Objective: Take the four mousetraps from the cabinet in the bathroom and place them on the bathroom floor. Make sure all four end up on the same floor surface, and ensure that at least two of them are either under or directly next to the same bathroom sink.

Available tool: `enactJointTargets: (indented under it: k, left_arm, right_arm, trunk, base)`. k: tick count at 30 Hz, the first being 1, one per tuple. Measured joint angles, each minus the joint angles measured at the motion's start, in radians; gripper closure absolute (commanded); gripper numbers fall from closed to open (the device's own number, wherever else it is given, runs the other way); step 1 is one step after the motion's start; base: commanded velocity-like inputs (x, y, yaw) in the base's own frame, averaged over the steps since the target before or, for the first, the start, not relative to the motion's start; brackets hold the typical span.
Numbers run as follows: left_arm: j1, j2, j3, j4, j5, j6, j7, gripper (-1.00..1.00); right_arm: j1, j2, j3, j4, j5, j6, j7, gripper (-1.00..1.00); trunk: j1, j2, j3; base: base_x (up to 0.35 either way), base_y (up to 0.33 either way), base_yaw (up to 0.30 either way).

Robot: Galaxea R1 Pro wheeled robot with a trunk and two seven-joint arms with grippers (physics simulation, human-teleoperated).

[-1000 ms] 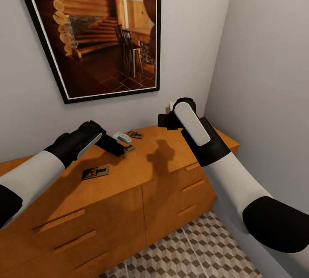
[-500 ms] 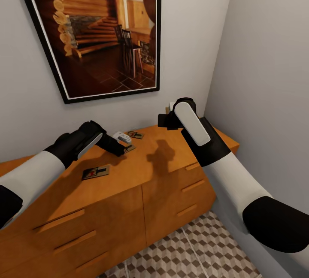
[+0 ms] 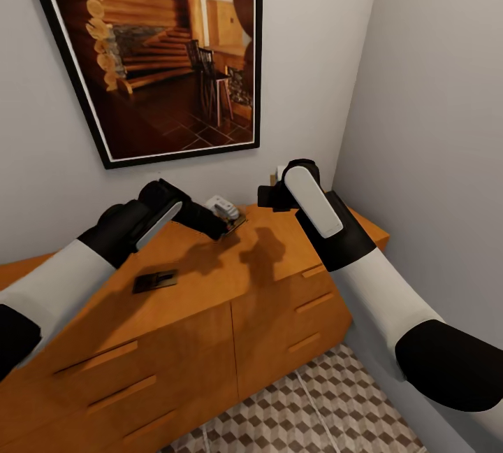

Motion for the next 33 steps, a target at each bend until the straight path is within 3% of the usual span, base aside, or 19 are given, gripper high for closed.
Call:
enactJointTargets:
  k: [9, 26, 33]
  left_arm:
    - [-0.03, -0.002, 0.01, -0.015, 0.004, 0.003, -0.001, 1.0]
    - [-0.036, -0.003, 0.01, -0.007, 0.003, 0.005, -0.001, 1.0]
    - [-0.034, -0.006, 0.004, -0.001, 0.004, 0.008, -0.001, 1.0]
  right_arm:
    - [0.0, -0.001, 0.0, 0.0, -0.001, 0.0, 0.0, 1.0]
    - [0.002, -0.009, -0.001, 0.003, -0.001, 0.0, 0.001, 1.0]
    - [0.042, -0.021, -0.003, 0.004, 0.01, 0.001, 0.001, 1.0]
  trunk:
    - [0.0, 0.0, 0.0]
    - [0.001, 0.0, 0.0]
    - [0.001, 0.0, 0.0]
  base:
    - [-0.066, 0.0, 0.0]
    - [-0.322, 0.0, 0.0]
    - [-0.334, 0.0, 0.0]
